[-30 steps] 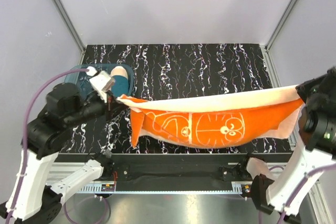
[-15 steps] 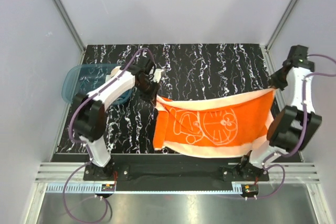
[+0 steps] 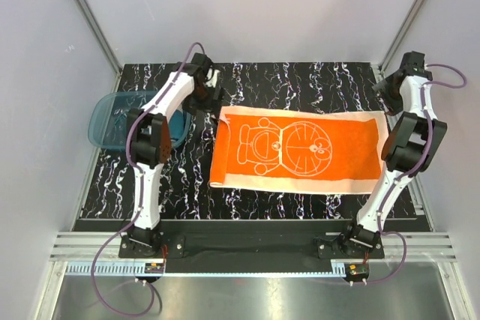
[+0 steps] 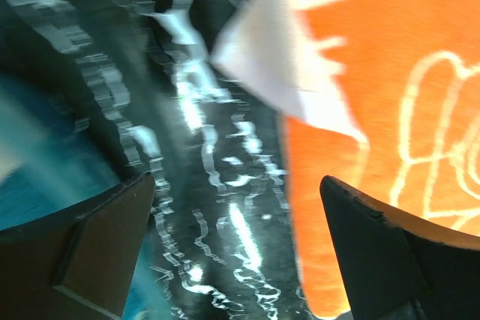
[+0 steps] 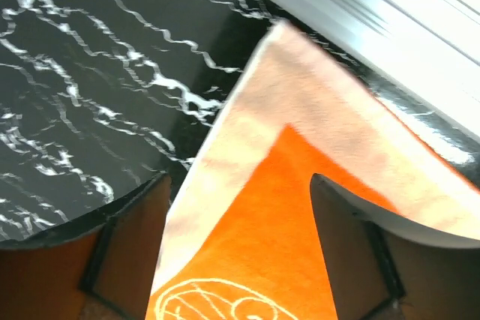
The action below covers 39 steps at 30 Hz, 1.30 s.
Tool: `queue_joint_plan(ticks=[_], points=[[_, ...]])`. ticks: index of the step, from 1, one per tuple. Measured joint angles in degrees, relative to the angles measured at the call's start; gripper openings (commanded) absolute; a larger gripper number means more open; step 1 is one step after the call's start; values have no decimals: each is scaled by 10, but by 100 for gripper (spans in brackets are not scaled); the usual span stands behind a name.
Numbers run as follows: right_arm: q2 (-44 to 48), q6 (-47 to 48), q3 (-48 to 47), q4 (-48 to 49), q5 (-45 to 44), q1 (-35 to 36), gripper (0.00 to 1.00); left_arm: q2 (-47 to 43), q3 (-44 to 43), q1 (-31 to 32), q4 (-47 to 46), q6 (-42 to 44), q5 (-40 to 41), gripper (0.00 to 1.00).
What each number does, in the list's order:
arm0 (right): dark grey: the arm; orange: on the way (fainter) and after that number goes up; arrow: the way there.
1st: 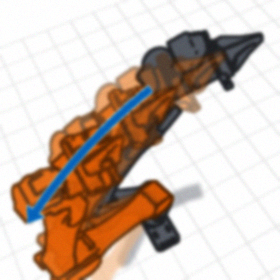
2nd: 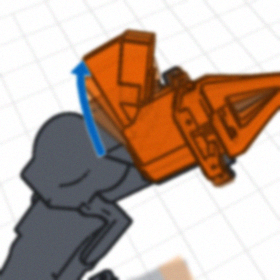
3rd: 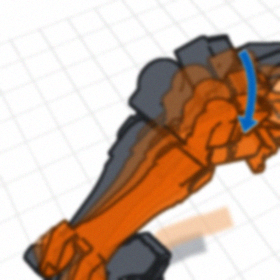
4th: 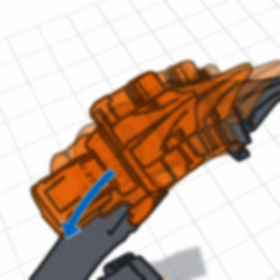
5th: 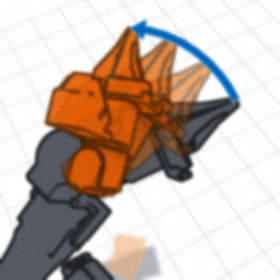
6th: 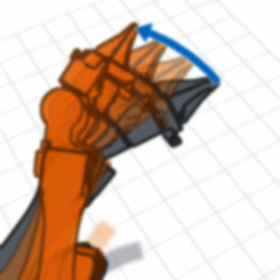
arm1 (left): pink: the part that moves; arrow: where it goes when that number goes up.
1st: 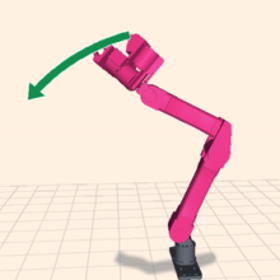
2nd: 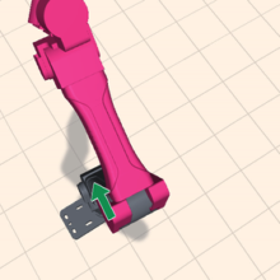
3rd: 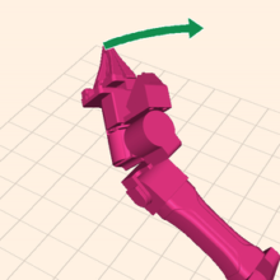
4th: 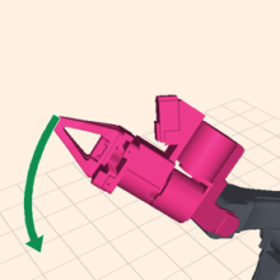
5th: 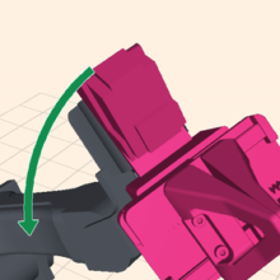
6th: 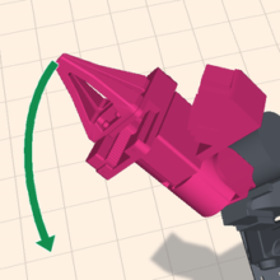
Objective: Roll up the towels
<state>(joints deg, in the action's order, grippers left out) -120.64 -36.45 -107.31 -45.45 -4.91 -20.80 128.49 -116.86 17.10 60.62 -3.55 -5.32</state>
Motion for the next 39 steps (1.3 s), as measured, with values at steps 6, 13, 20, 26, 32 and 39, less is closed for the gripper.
queue_joint_plan(ticks=[6, 13, 20, 26, 32, 39], points=[[-2, 8, -42, -7, -6, 25, 95, -78, 43, -19, -15, -25, 42, 99], [101, 22, 16, -2, -2, 60, 93, -220, 115, 37, -61, -42, 27, 99], [326, 33, 216, 40, 62, 65, 35, -167, 148, 141, -117, -84, -40, 99], [436, 19, 444, 136, 196, 74, 0, -78, 153, 177, -158, -128, -79, 99], [412, 3, 588, 180, 269, 107, 0, -61, 148, 174, -183, -157, -78, 99], [320, 1, 613, 242, 280, 106, 0, -40, 141, 162, -191, -160, -68, 99]])
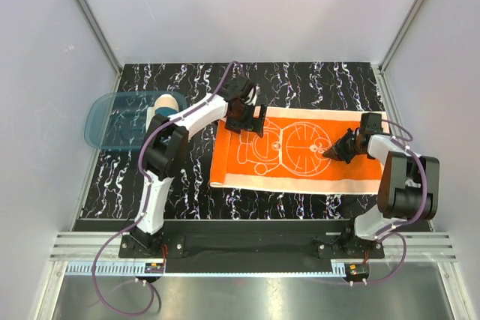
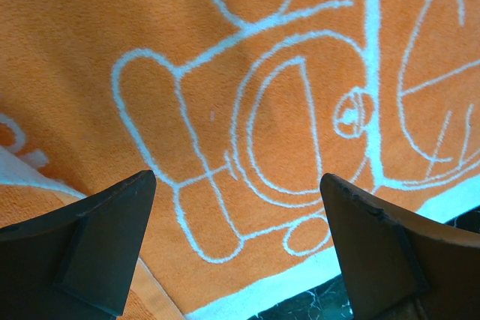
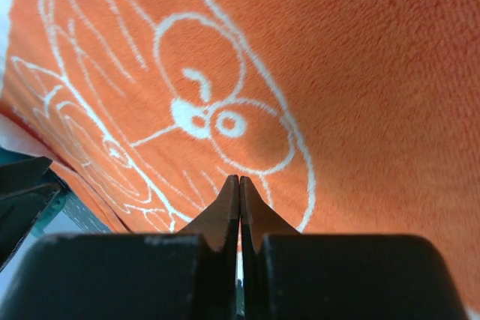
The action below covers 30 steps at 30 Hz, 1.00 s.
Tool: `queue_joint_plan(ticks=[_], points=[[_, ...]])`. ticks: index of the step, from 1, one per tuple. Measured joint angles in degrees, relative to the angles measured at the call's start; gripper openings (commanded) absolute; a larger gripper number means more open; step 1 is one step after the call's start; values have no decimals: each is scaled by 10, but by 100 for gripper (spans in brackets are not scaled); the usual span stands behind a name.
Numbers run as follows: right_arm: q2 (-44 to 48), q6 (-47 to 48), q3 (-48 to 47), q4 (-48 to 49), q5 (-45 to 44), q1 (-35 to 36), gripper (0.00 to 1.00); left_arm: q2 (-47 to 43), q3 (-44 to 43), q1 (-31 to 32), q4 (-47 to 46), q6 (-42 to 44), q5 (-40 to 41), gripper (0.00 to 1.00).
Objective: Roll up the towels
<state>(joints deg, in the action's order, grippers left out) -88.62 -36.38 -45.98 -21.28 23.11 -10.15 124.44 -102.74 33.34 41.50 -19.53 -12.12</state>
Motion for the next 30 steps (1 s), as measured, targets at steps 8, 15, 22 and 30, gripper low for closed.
queue_joint_plan(ticks=[8, 15, 22, 30], points=[[-64, -4, 6, 43, 12, -1, 0, 9, 7, -47, 1, 17, 19, 99], [-65, -3, 6, 45, 14, -1, 0, 9, 21, -126, 31, 50, 59, 99], [-66, -1, 6, 44, 14, -1, 0, -12, 21, -169, 65, 75, 102, 99], [-21, 28, -37, -40, -47, 0, 0, -113, 32, -109, 79, 83, 117, 99]])
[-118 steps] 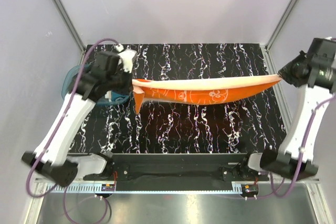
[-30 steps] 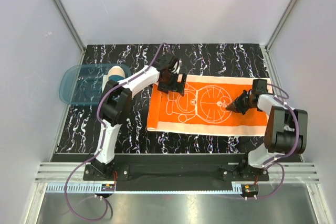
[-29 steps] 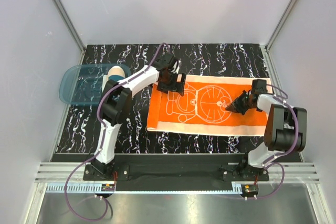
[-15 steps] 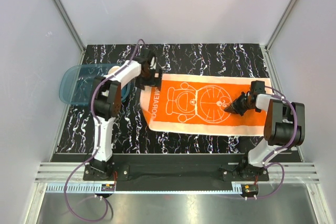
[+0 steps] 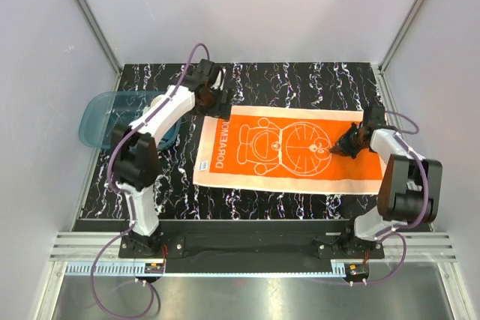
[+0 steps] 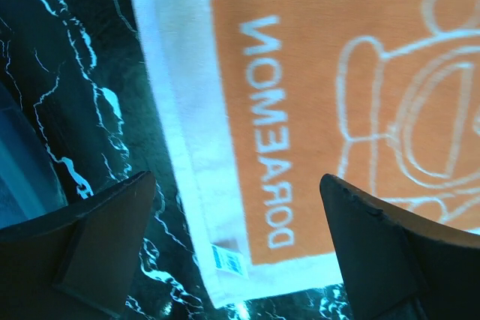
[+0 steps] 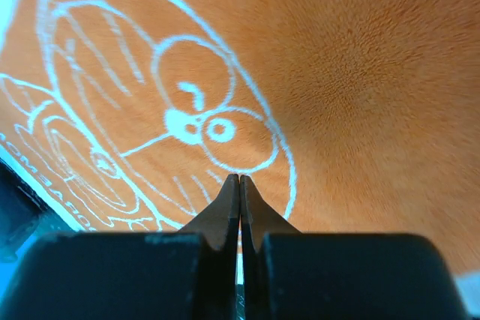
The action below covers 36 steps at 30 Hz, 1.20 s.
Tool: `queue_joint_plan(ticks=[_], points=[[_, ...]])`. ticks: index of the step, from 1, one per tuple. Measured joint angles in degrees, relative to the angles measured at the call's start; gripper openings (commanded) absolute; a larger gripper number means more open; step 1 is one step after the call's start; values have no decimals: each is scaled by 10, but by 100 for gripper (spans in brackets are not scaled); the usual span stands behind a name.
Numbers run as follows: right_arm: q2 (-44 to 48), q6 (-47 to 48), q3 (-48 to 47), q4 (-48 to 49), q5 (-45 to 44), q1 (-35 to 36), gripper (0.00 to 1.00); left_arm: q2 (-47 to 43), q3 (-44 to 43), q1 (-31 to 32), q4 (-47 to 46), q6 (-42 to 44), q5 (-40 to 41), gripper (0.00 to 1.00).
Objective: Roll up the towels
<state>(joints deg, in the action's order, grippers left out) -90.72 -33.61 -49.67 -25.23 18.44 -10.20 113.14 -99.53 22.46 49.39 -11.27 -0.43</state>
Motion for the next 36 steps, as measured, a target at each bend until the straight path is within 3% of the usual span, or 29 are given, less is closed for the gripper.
queue_joint_plan(ticks=[3, 5, 7, 9, 10, 13, 21, 27, 32, 36], points=[[57, 15, -36, -40, -33, 0, 4, -79, 61, 32, -27, -19, 23, 99], [106, 23, -57, -59, -55, 0, 18, -162, 156, 48, -82, -46, 47, 99], [157, 27, -70, -73, -71, 0, 61, -259, 267, 52, -122, -92, 56, 99], [202, 35, -73, -83, -80, 0, 93, -370, 401, 33, -194, -144, 38, 99], [217, 36, -73, -88, -83, 0, 99, -412, 459, 9, -222, -166, 4, 99], [250, 44, -73, -111, -85, 1, 100, -442, 537, -47, -254, -206, -45, 99], [270, 44, -64, -151, -80, 2, 99, -461, 693, -47, -285, -273, -75, 86], [274, 50, -63, -169, -78, 2, 99, -473, 711, -47, -304, -294, -68, 78], [275, 54, -63, -179, -78, 3, 98, -462, 711, -47, -325, -303, -67, 60], [275, 56, -63, -179, -79, 3, 98, -454, 711, -46, -329, -306, -69, 59]])
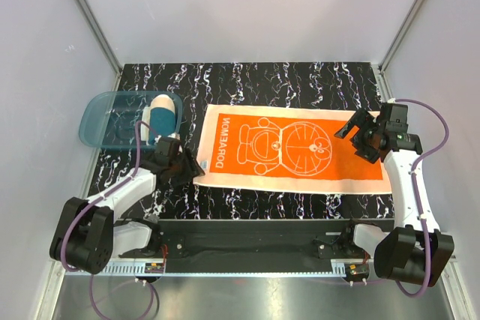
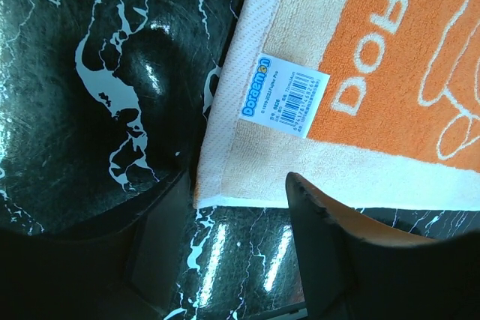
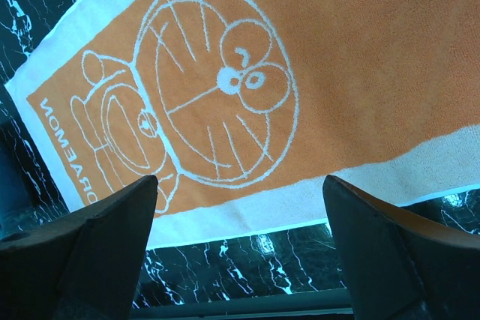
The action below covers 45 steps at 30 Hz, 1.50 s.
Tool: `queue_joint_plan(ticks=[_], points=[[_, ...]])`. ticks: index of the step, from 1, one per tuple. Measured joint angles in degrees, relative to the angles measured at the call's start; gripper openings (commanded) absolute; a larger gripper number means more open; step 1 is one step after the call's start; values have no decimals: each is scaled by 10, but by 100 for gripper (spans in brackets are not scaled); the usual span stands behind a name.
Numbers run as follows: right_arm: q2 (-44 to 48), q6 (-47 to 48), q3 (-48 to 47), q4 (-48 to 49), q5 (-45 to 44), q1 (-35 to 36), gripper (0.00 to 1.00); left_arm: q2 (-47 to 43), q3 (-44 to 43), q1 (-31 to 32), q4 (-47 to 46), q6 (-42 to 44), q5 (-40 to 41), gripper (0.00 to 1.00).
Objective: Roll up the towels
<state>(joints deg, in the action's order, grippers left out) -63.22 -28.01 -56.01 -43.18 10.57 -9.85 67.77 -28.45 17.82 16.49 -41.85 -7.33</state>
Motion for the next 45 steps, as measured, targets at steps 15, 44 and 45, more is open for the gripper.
queue_joint_plan(ticks=[15, 44, 45], points=[[0, 0, 0, 0, -5, 0, 96, -2, 12, 24, 2, -5, -2, 30], [-35, -51, 60, -5, -92, -205, 88, -35, -1, -80, 35, 33, -67, 0], [-33, -57, 67, -4, -96, -225, 88, -34, -1, -82, 35, 35, -75, 0]])
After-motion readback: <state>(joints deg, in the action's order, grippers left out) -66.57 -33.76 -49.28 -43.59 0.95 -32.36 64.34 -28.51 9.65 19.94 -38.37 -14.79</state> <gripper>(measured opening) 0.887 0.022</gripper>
